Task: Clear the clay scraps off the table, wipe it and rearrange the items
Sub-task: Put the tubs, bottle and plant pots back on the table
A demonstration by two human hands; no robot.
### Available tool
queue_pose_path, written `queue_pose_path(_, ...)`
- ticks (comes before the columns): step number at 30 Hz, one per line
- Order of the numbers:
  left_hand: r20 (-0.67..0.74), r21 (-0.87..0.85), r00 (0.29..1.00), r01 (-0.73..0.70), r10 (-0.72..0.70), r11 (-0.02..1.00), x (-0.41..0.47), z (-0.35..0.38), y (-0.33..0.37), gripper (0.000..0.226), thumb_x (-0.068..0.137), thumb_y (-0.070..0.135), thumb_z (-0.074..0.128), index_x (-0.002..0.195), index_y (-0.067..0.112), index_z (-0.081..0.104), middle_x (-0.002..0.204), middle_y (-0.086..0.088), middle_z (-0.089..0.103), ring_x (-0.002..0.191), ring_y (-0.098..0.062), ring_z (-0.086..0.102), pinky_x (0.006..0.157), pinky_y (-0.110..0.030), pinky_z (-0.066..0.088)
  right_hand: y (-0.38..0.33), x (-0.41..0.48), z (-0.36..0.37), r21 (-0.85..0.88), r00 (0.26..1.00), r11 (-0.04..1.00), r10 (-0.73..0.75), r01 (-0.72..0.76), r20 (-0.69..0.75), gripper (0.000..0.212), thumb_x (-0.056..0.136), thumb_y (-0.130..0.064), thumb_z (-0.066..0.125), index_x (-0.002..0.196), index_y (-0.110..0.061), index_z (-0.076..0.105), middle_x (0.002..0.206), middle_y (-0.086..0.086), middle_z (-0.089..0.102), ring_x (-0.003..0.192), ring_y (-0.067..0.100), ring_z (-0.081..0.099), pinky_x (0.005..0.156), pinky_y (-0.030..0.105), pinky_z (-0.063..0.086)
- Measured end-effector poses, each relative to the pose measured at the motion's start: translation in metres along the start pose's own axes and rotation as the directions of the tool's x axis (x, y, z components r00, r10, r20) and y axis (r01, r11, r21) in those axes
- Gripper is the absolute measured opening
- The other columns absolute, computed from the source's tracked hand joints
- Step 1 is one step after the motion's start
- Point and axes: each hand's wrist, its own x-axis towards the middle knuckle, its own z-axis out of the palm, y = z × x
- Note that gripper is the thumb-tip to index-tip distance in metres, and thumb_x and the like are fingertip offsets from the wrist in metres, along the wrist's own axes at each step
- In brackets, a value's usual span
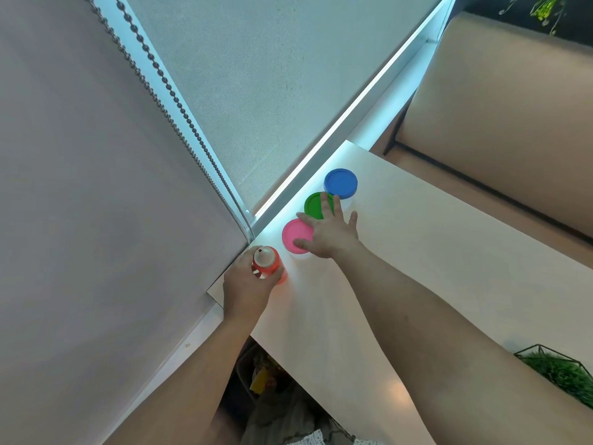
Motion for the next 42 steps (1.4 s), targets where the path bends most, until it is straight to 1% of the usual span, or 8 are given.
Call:
queue_pose_path(6,-0.007,0.004,1.000,0.010,-0.010,1.000,0.004,0.000,-0.005,0.054,0.072,0.027,0.092,0.106,0.051,0.058,0.100,0.031,0.063,0.096,0.006,0.062,0.087,-0.038,0.060,-0.002,0.000,-0.001,0.000,1.000,1.000,0.005,-0.005,-0.006,0.080,0.090,-0.077,0.047,0.157,-0.053,0.012,0.167,0.007,-0.027,0.150,0.034,-0.032,0.115,0.074,-0.002)
queue_pose_path(14,0.006,0.024,1.000,0.026,-0.026,0.999,0.005,0.001,-0.006,0.055,0.072,0.024,0.093,0.094,0.056,0.055,0.096,0.031,0.063,0.091,0.011,0.060,0.082,-0.032,0.059,-0.006,0.000,-0.005,0.005,1.000,1.000,0.025,-0.025,0.012,0.080,0.089,-0.075,0.051,0.157,-0.053,0.015,0.167,0.006,-0.027,0.150,0.034,-0.031,0.115,0.075,-0.001)
queue_pose_path(17,0.011,0.028,0.999,0.036,-0.037,0.999,0.005,0.002,-0.010,0.054,0.070,0.029,0.094,0.106,0.050,0.059,0.104,0.027,0.065,0.097,0.008,0.060,0.087,-0.036,0.059,-0.007,0.000,-0.005,0.009,1.000,1.000,0.025,-0.025,0.012,0.080,0.089,-0.074,0.053,0.157,-0.053,0.016,0.167,0.006,-0.026,0.151,0.035,-0.031,0.115,0.076,-0.001)
queue_pose_path(21,0.025,0.047,0.996,0.086,-0.088,0.995,0.005,0.003,-0.013,0.085,0.068,0.038,0.094,0.141,0.034,0.051,0.132,0.012,0.062,0.114,-0.011,0.061,0.097,-0.040,0.056,-0.007,-0.001,-0.007,0.006,0.999,1.000,0.029,-0.029,0.014,0.080,0.090,-0.073,0.053,0.157,-0.052,0.016,0.167,0.006,-0.026,0.151,0.035,-0.030,0.114,0.076,0.000)
queue_pose_path(30,0.039,0.065,0.987,0.151,-0.154,0.986,-0.003,-0.003,-0.015,0.097,0.068,0.050,0.093,0.148,0.033,0.042,0.132,0.014,0.058,0.109,-0.014,0.062,0.087,-0.033,0.053,-0.010,-0.002,-0.011,0.014,1.000,1.000,0.002,-0.002,0.003,0.077,0.091,-0.071,0.052,0.157,-0.051,0.017,0.168,0.009,-0.020,0.152,0.039,-0.024,0.112,0.078,0.002)
queue_pose_path(33,0.074,0.113,0.970,0.224,-0.233,0.968,-0.009,-0.004,-0.025,0.103,0.068,0.053,0.091,0.152,0.027,0.038,0.136,0.008,0.057,0.112,-0.017,0.062,0.091,-0.037,0.053,-0.010,-0.008,-0.007,0.088,0.991,0.996,-0.020,0.031,-0.130,0.068,0.096,-0.068,0.044,0.156,-0.047,0.021,0.169,0.009,-0.017,0.153,0.041,-0.018,0.114,0.075,0.004)
queue_pose_path(37,0.162,0.309,0.929,0.271,-0.331,0.912,-0.025,0.004,-0.034,0.087,0.078,0.047,0.086,0.149,0.019,0.043,0.145,-0.004,0.049,0.126,-0.024,0.055,0.097,-0.036,0.047,-0.005,-0.022,0.005,0.182,0.968,0.982,0.083,-0.040,-0.236,0.062,0.103,-0.057,0.035,0.158,-0.029,0.023,0.170,0.011,-0.005,0.155,0.038,-0.003,0.120,0.065,0.012)
queue_pose_path(42,0.254,0.410,0.935,0.127,-0.247,0.903,-0.047,0.013,-0.023,0.054,0.086,0.048,0.077,0.132,0.027,0.058,0.139,0.003,0.050,0.124,-0.016,0.056,0.101,-0.035,0.052,0.011,-0.032,0.016,0.116,0.995,0.993,0.013,-0.002,-0.099,0.063,0.107,-0.050,0.032,0.163,-0.031,0.012,0.171,0.001,-0.008,0.157,0.031,-0.004,0.121,0.063,0.014)
